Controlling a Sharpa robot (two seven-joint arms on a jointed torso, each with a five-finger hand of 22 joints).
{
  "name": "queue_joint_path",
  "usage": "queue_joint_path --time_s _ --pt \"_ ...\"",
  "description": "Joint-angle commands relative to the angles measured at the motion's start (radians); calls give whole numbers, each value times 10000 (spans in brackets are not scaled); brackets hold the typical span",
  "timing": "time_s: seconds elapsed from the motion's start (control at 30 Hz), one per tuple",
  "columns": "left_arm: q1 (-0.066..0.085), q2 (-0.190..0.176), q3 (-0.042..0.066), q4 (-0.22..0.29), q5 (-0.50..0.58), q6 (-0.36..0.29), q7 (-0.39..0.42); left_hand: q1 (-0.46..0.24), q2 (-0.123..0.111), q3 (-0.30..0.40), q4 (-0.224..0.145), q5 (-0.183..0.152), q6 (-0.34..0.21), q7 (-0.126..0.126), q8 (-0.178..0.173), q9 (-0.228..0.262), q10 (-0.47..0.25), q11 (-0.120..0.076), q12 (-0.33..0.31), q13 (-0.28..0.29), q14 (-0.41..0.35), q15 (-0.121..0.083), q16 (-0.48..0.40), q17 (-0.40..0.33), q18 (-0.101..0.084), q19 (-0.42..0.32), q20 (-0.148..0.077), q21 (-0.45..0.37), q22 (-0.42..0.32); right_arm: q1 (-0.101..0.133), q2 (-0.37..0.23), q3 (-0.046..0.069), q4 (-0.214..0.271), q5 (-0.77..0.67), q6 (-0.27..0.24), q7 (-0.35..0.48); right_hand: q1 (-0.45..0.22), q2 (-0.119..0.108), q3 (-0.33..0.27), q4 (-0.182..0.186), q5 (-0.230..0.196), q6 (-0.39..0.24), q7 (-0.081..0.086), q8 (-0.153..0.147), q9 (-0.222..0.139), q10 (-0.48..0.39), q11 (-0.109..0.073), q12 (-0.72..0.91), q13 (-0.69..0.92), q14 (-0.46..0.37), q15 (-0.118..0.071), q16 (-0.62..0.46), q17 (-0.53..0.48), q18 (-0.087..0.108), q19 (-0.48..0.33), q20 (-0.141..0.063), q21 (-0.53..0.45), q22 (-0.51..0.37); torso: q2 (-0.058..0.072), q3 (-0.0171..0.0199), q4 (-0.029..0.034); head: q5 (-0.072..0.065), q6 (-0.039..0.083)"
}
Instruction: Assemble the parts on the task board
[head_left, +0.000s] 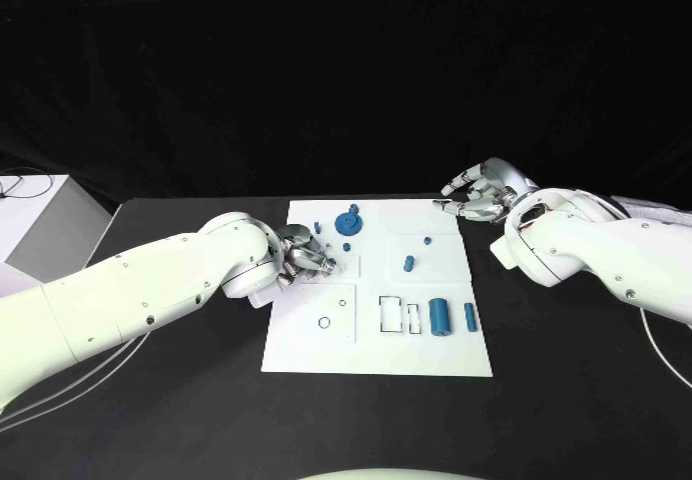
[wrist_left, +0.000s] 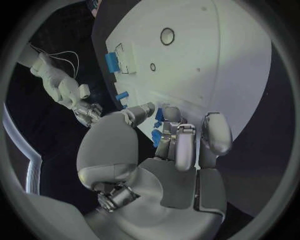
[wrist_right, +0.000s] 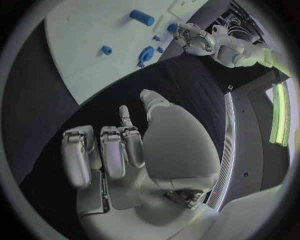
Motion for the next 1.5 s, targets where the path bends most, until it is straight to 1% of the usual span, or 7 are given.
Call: queue_joint_path --time_s 0.03,0.17,0.37,0.57,1.23,1.4,1.5 --pt "-40 17 -18 7 -322 -77 -68 -129 -11 -317 189 -25 31 61 -28 -26 8 51 74 20 614 64 -60 1715 108 -13 24 -25 22 -11 -4 0 8 -110 147 10 -73 39 -57 -6 54 -76 -9 19 -15 230 -2 -25 1868 1077 27 42 2634 -144 1048 6 22 2634 2 6 3 -9 -2" --pt "-41 30 -13 10 -437 -368 -80 -91 66 -838 523 -17 58 48 22 -48 29 45 123 41 621 61 -49 1725 102 18 25 -15 51 -14 -6 0 10 -110 159 7 -73 39 -57 -6 54 -76 -9 19 -15 230 -2 -25 1868 1077 27 42 2634 -144 1048 6 22 2634 3 5 3 -7 3" --pt "-41 48 -7 -34 -557 -632 -102 -33 179 -952 669 -15 48 39 68 -38 3 37 111 2 611 51 -62 1698 105 16 18 -24 39 -16 -14 -1 15 -110 168 -4 -73 39 -57 -6 54 -76 -9 19 -15 230 -2 -25 1868 1077 27 42 2634 -144 1048 6 22 2634 4 13 2 -11 0" --pt "-40 77 -4 -87 -641 -619 -128 -41 260 -1044 832 -14 22 41 102 -31 -1 37 120 -1 607 52 -67 1687 106 16 15 -31 33 -16 -18 -1 19 -110 172 -14 -71 28 -64 -5 85 -76 -8 21 -15 225 -3 -29 1862 1075 27 40 2628 -144 1048 5 22 2634 9 9 3 -12 1" --pt "-35 177 -3 -161 -653 -496 -156 -18 271 -1127 926 -16 15 33 146 -18 2 33 134 5 614 50 -58 1701 100 37 13 -17 60 -56 33 -1 -19 -115 225 -26 -71 28 -64 -5 85 -76 -8 21 -15 225 -3 -29 1862 1075 27 40 2628 -144 1048 5 22 2634 19 19 11 27 -50" --pt "-34 225 -3 -213 -686 -503 -161 181 309 -1137 906 -13 15 3 212 6 21 9 162 31 621 32 -50 1714 95 59 4 -4 87 -67 34 -1 -18 -118 225 -28 -71 28 -64 -5 85 -76 -8 21 -15 225 -3 -29 1862 1075 27 40 2628 -144 1048 5 22 2634 7 3 2 39 -62" --pt "-33 260 -2 -234 -702 -508 -163 220 317 -1135 902 -14 12 0 222 9 23 4 166 33 624 28 -46 1719 92 67 2 3 99 -69 36 -1 -15 -122 226 -29 -71 28 -64 -5 85 -76 -8 21 -15 225 -3 -29 1862 1075 27 40 2628 -144 1048 5 22 2634 13 6 -7 44 -75"
